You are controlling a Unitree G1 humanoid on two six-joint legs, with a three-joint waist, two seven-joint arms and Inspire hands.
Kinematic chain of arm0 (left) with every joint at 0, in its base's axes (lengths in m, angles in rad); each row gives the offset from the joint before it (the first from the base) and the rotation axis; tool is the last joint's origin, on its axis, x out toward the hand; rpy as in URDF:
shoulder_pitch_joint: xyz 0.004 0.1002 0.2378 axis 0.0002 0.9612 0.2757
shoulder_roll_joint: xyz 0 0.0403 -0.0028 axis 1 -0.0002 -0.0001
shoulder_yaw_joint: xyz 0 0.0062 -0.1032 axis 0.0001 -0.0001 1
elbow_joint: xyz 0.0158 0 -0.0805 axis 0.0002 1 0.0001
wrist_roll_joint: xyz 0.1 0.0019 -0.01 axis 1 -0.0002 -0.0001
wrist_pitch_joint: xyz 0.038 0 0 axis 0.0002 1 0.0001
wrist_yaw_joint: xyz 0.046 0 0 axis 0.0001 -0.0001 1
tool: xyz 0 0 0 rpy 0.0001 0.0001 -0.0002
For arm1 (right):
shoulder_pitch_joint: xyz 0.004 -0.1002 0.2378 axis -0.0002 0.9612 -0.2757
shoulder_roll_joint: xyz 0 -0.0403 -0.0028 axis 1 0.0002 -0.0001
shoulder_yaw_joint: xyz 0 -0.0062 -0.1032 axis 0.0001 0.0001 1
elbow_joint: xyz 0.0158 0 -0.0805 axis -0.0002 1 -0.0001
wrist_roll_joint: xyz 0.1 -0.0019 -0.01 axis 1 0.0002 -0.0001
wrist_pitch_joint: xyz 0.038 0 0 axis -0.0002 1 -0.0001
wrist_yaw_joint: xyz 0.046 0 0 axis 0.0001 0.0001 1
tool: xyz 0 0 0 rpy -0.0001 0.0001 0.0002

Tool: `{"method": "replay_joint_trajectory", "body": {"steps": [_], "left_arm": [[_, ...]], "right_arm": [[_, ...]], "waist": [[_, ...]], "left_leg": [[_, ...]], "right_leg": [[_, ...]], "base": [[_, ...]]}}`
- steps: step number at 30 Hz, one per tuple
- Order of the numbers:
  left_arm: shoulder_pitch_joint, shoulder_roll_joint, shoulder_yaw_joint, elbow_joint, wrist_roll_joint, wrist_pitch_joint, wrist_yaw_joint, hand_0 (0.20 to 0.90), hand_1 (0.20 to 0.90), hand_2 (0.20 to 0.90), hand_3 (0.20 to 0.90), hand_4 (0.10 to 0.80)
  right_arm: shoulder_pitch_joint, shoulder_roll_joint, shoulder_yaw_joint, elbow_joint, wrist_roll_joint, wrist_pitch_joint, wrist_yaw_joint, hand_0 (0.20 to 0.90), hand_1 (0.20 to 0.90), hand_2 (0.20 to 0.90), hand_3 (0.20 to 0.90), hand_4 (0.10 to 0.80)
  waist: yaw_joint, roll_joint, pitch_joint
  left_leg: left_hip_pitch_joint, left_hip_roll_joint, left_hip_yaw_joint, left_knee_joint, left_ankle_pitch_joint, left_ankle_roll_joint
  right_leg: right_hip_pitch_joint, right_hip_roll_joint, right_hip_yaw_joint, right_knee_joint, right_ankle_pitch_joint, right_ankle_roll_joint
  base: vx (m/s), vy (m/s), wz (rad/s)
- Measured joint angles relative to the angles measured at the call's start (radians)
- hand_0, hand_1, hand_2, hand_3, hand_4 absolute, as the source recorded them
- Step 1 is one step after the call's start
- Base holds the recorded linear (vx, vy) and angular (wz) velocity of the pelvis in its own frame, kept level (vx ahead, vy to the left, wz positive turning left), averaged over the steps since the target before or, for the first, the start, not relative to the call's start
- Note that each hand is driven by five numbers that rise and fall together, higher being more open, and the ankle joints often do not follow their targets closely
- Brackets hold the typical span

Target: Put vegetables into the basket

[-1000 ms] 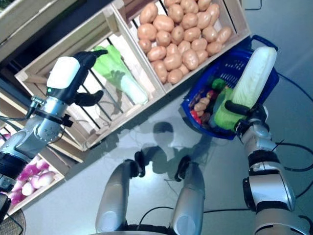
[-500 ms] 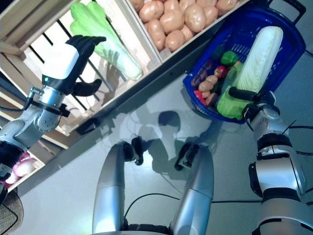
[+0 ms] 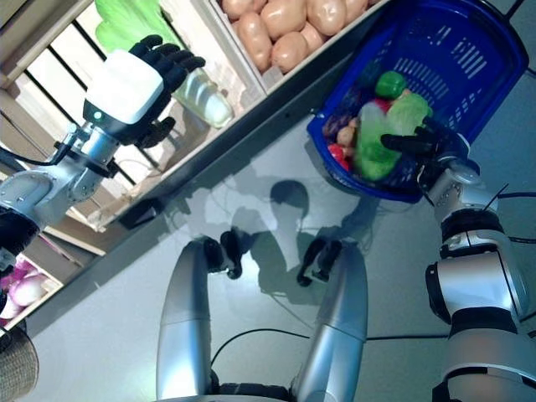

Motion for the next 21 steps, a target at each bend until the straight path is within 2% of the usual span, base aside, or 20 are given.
{"method": "replay_joint_trajectory", "body": {"steps": [8,14,21], "left_arm": [[-0.004,0.000,-0.010,0.056,-0.001,0.043,-0.023,0.900,0.900,0.900,0.900,0.800],[-0.044,-0.001,-0.085,0.113,0.000,0.062,-0.093,0.900,0.900,0.900,0.900,0.800],[-0.111,-0.008,-0.123,0.154,0.004,0.060,-0.112,0.900,0.900,0.900,0.900,0.800]], "right_arm": [[0.000,0.000,0.001,0.000,0.002,-0.026,0.001,0.900,0.900,0.900,0.900,0.800],[-0.002,0.000,0.003,-0.002,0.033,-0.044,0.019,0.900,0.900,0.900,0.900,0.800],[-0.016,-0.001,0.033,-0.002,0.043,-0.050,0.031,0.900,0.900,0.900,0.900,0.800]], "waist": [[-0.006,0.000,0.000],[-0.020,-0.001,0.000],[-0.032,-0.001,0.000]], "left_leg": [[0.011,0.013,0.003,-0.002,-0.005,0.000],[0.011,0.022,0.007,-0.012,-0.006,0.001],[0.011,0.029,0.016,-0.013,-0.015,0.005]], "right_leg": [[0.003,0.019,0.010,-0.010,0.004,0.006],[0.003,0.032,0.012,-0.028,0.012,0.016],[0.001,0.038,0.015,-0.039,0.017,0.019]], "base": [[0.008,0.012,-0.05],[-0.004,0.008,-0.03],[-0.009,0.014,-0.05]]}}
